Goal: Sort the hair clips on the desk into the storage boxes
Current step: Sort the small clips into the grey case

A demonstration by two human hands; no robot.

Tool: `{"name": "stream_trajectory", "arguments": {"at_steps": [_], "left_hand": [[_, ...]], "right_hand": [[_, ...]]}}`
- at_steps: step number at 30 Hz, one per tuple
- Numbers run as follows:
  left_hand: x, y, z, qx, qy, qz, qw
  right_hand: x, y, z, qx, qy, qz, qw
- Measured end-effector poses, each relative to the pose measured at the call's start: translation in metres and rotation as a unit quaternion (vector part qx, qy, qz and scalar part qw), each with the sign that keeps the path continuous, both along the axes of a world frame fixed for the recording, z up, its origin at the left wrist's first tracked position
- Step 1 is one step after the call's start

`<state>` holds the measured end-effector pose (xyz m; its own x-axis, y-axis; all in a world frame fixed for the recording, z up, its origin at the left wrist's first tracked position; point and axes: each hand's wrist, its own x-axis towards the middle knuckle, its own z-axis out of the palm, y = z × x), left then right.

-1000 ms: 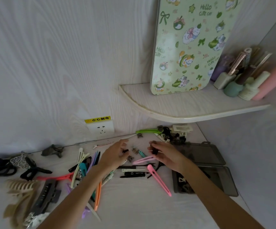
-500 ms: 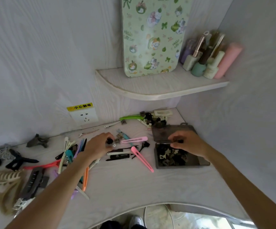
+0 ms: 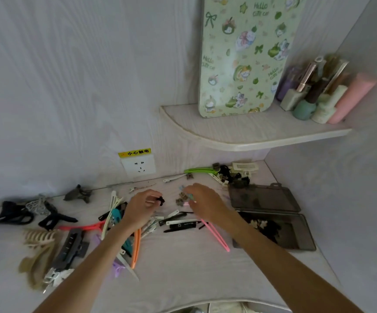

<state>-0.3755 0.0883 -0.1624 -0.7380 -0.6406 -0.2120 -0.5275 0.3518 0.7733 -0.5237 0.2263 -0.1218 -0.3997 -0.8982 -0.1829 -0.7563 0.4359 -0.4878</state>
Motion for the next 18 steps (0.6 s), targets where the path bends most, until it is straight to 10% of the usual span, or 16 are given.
{"name": "stream_trajectory", "arguments": {"at_steps": [9,13,18], "left_hand": [[0.03,-0.017,0.014,0.128,0.017,0.086,0.988],[0.037,-0.019,0.017,0.143,0.015,0.101,0.984],[0.037,-0.013,0.028,0.148,0.013,0.094,0.984]], "right_hand": [[0.004,-0.051,-0.04,0.065,0.081,0.048,0.993],[-0.003,-0.052,-0.027,-0.018,-0.143,-0.078,0.987],[-0.014,-0.018,0.001,-0.15,-0.454,-0.252,0.841]]}}
